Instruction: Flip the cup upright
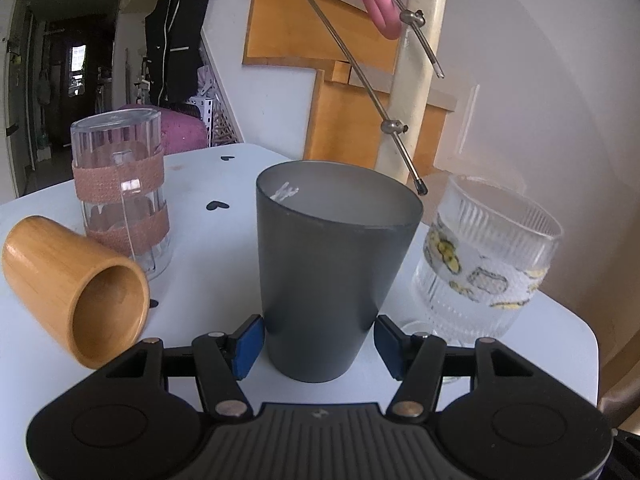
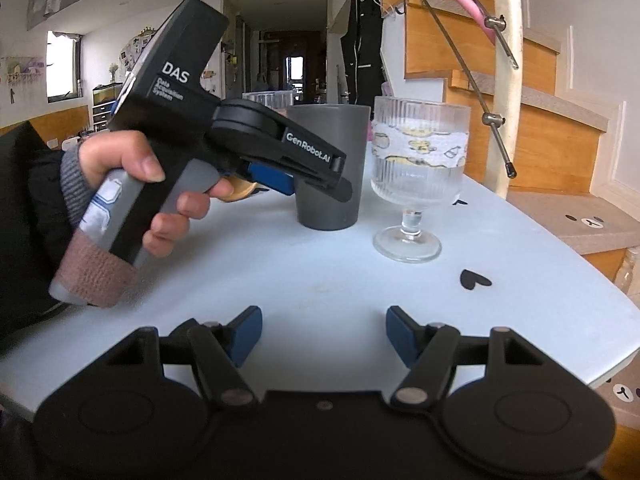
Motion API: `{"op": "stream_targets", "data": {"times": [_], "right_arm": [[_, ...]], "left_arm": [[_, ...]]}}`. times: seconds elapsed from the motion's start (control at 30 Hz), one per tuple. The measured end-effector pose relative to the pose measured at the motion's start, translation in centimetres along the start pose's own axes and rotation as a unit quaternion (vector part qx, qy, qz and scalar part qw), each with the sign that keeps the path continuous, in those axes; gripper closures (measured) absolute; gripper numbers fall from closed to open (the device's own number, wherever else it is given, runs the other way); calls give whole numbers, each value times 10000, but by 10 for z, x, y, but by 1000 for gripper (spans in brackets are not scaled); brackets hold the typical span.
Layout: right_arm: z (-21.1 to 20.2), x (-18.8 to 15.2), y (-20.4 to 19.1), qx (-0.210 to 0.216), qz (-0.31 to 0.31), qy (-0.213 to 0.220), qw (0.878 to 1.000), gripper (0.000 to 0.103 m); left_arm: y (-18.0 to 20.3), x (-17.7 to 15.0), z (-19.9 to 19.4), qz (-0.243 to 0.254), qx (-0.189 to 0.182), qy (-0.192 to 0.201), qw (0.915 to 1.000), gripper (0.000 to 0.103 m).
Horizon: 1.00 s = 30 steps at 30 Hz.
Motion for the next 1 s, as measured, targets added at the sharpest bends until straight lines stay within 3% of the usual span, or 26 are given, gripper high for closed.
{"op": "stream_targets", "data": {"times": [0.07, 0.13, 0.2, 0.33, 0.6, 0.77, 0.9, 1.0], "right_arm": [[1, 3, 1, -15, 16, 15, 10000, 33], [1, 6, 3, -8, 47, 44, 10000, 33], [0, 10, 2, -8, 78, 83, 9999, 33], [-7, 22, 3, -39, 165, 228, 9996, 28], [-22, 56, 6, -370, 364, 600, 9968, 19], [-32, 73, 4, -500, 283, 742, 9956, 12], [-39, 84, -2, -556, 211, 882, 9943, 2], [-41, 88, -4, -597, 235, 892, 9939, 0]], "left_arm": [[-1, 1, 0, -69, 4, 11, 10000, 41], [-2, 2, -5, -135, 14, 39, 9999, 25], [-2, 6, -18, -161, 21, 192, 9997, 15], [-3, 14, -51, -26, 86, 410, 9991, 7], [-17, 13, -124, 213, 553, 622, 9963, 0], [-32, 9, -163, 34, 902, 788, 9928, 0], [-43, 2, -184, 9, 1387, 686, 9880, 0], [-47, -4, -199, -84, 1496, 684, 9863, 0]]}}
Point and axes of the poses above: each gripper's, at about its wrist camera, not at the fingertips, and z roughly the way its jaws point, y to its right, x to its top, the point moved 7 cm from there along z, roughly the way its jaws point, and after that the axes turned 10 degrees about y, right-handed, at the moved point
